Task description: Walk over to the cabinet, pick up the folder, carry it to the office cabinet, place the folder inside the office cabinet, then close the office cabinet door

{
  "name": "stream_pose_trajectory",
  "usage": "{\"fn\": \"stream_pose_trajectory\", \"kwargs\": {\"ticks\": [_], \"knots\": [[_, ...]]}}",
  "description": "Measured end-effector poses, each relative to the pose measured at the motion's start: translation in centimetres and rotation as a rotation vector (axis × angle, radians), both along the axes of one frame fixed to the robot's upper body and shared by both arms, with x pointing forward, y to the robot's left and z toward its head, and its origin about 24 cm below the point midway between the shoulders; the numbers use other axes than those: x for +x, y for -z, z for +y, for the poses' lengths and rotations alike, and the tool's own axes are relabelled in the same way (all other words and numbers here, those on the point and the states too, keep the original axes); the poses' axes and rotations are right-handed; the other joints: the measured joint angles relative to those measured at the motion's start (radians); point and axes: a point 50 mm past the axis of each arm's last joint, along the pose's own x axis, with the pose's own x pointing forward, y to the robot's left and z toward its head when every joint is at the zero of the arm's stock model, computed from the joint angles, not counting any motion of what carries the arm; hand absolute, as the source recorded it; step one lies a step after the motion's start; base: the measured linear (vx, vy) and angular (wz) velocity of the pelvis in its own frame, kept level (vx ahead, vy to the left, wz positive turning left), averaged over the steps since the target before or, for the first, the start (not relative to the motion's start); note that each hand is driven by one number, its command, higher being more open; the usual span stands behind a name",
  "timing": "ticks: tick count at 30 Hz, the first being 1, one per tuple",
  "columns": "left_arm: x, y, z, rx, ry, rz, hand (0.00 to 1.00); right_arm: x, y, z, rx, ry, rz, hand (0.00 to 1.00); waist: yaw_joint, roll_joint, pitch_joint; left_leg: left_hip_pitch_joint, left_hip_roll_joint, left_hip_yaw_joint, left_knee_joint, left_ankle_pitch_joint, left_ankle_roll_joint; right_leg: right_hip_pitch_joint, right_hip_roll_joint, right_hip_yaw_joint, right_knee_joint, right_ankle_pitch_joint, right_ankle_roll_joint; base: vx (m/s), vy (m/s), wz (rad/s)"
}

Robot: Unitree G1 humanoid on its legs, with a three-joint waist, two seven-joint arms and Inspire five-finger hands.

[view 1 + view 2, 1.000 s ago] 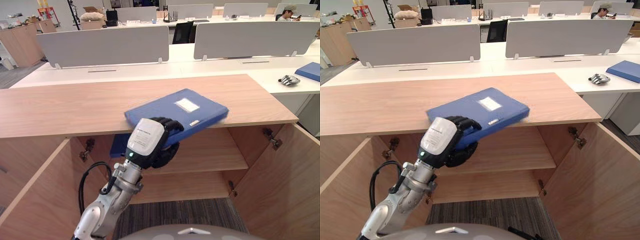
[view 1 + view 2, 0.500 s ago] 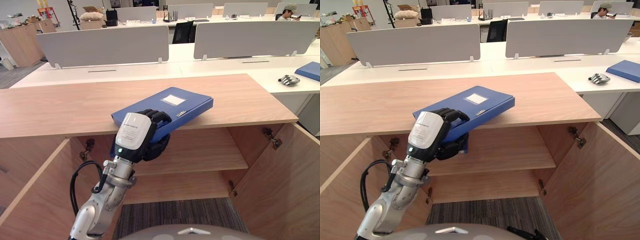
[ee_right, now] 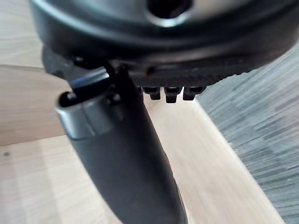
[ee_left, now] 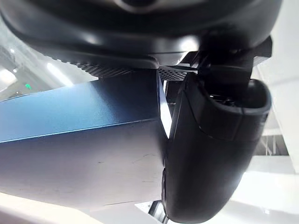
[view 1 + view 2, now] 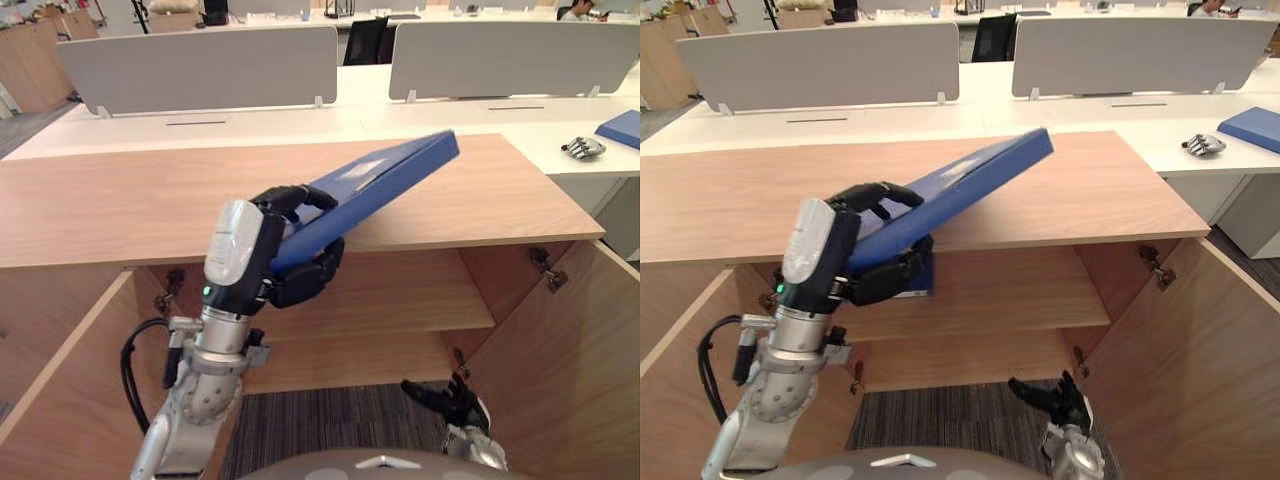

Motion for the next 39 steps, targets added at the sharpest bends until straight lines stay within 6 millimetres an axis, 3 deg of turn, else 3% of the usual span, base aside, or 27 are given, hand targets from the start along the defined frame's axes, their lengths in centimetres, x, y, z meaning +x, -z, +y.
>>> {"fn": "stream_pose_trajectory", "kwargs": {"ticks": [7, 12, 20, 25, 30, 39], "knots": [[-0.3, -1.8, 3.9, -0.256, -0.116, -0.072, 0.00, 2.4, -3.9, -0.8, -0.035, 0.062, -0.237, 1.00, -0.003, -0.007, 0.026, -0.006, -0.003, 0.001, 0.002, -0.002, 0.002, -0.004, -0.002, 0.001, -0.007, 0.004, 0.001, 0.00, 0.000, 0.00], [-0.6, -2.1, 5.1, -0.491, -0.100, -0.088, 0.00, 3.6, -6.7, -1.0, -0.066, 0.074, -0.374, 1.00, -0.006, -0.006, 0.026, -0.008, -0.005, 0.001, 0.005, -0.003, 0.004, -0.003, -0.005, 0.001, -0.008, 0.006, 0.002, 0.00, 0.000, 0.00], [-0.9, -2.2, 4.9, -0.804, 0.110, -0.067, 0.00, 3.6, -11.5, -2.5, -0.145, 0.156, -0.590, 1.00, -0.023, 0.008, 0.033, -0.012, -0.007, 0.010, 0.001, -0.007, 0.008, -0.015, -0.007, 0.013, -0.007, 0.010, 0.006, -0.04, -0.008, -0.03], [-0.9, -2.4, 3.8, -0.966, 0.282, -0.058, 0.00, 3.6, -14.3, -2.2, -0.167, 0.164, -0.713, 1.00, -0.050, 0.020, 0.032, -0.010, -0.003, 0.056, 0.005, -0.012, 0.007, -0.034, -0.002, 0.057, -0.006, 0.021, 0.011, -0.02, -0.004, -0.25], [-0.7, -2.3, 2.7, -1.017, 0.397, -0.024, 0.00, 3.4, -16.8, -2.1, -0.199, 0.145, -0.828, 1.00, -0.064, 0.025, 0.028, 0.012, 0.003, 0.104, 0.006, -0.023, 0.008, -0.037, 0.002, 0.102, -0.004, 0.031, 0.021, -0.01, -0.003, -0.31], [-0.4, -1.7, 2.9, -1.100, 0.469, 0.003, 0.00, 3.5, -21.2, -1.8, -0.264, 0.052, -1.048, 1.00, -0.073, 0.023, 0.007, 0.020, -0.002, 0.155, 0.001, -0.028, 0.012, -0.067, 0.004, 0.155, 0.015, 0.038, 0.033, -0.04, -0.009, -0.17]]}}
